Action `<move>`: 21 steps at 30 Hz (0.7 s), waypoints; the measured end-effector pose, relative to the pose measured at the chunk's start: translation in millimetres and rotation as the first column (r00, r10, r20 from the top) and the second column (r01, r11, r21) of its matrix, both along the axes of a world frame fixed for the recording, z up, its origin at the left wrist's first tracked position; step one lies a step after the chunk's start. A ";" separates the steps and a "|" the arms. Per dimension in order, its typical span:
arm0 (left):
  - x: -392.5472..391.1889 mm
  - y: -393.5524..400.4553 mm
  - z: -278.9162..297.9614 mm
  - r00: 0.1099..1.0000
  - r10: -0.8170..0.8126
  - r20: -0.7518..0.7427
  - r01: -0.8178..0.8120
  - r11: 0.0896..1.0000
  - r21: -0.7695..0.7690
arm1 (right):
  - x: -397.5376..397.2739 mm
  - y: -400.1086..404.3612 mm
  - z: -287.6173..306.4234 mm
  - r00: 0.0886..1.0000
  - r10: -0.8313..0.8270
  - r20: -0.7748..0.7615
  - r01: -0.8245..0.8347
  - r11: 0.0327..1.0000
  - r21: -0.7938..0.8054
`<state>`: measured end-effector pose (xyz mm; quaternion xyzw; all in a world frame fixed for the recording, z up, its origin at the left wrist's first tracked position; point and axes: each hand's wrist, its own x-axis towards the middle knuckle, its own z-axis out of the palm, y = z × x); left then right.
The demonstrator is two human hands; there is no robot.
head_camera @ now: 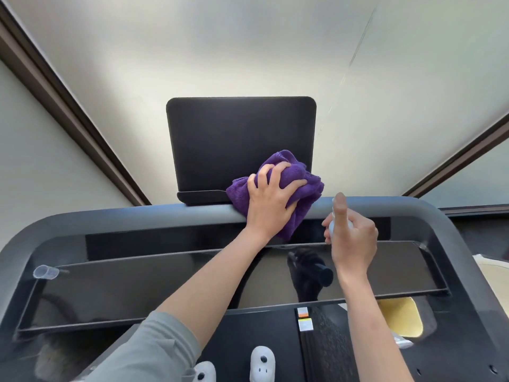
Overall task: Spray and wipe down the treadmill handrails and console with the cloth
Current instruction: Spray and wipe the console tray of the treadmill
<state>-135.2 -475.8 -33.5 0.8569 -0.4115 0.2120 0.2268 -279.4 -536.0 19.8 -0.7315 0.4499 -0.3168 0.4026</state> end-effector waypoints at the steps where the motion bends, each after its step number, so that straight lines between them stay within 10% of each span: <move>1: 4.5 13.3 -0.2 1.000 0.014 -0.007 -0.014 1.000 -0.002 | 1.6 1.3 0.5 1.000 0.001 0.000 -0.001 1.000 0.002; 21: 66.4 261.5 -22.2 0.906 0.405 -0.122 -0.397 0.914 0.086 | 41.6 90.6 3.0 0.991 0.130 0.019 -0.130 0.991 0.002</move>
